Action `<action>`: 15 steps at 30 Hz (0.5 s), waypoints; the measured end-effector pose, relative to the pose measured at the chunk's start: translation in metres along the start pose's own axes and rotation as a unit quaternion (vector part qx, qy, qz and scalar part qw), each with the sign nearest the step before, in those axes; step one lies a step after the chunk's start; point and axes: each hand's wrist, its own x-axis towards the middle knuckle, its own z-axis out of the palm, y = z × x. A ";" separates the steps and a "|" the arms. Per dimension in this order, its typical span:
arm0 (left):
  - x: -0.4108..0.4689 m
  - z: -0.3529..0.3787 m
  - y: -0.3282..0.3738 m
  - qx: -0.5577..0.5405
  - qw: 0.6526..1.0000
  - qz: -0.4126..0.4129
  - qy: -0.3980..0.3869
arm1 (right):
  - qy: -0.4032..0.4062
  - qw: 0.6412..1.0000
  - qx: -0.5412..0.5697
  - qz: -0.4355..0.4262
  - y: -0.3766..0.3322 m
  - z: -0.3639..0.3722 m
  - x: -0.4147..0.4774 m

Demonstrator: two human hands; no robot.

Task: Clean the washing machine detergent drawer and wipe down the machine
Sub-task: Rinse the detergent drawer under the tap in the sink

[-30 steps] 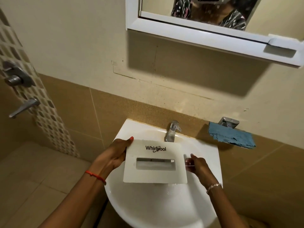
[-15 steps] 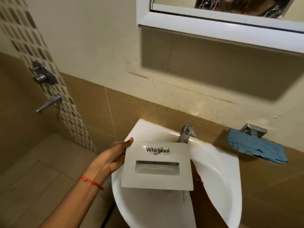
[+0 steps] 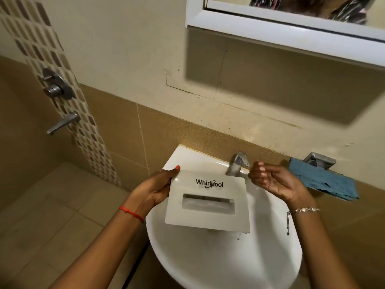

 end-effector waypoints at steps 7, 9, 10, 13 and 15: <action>0.003 0.017 -0.002 -0.008 1.000 0.010 -0.019 | 0.076 0.968 -0.237 0.041 0.024 0.099 0.018; 0.005 0.017 -0.002 -0.010 1.000 0.007 -0.020 | 0.073 0.957 -0.271 0.065 0.036 0.114 0.022; 0.005 0.017 -0.002 -0.011 1.000 0.004 -0.020 | 0.069 0.954 -0.284 0.067 0.041 0.120 0.023; 0.004 0.018 -0.001 -0.005 1.000 -0.005 -0.013 | 0.061 0.937 -0.335 0.075 0.053 0.127 0.023; 0.002 0.020 0.000 0.001 1.000 -0.004 -0.013 | 0.059 0.923 -0.373 0.082 0.054 0.124 0.019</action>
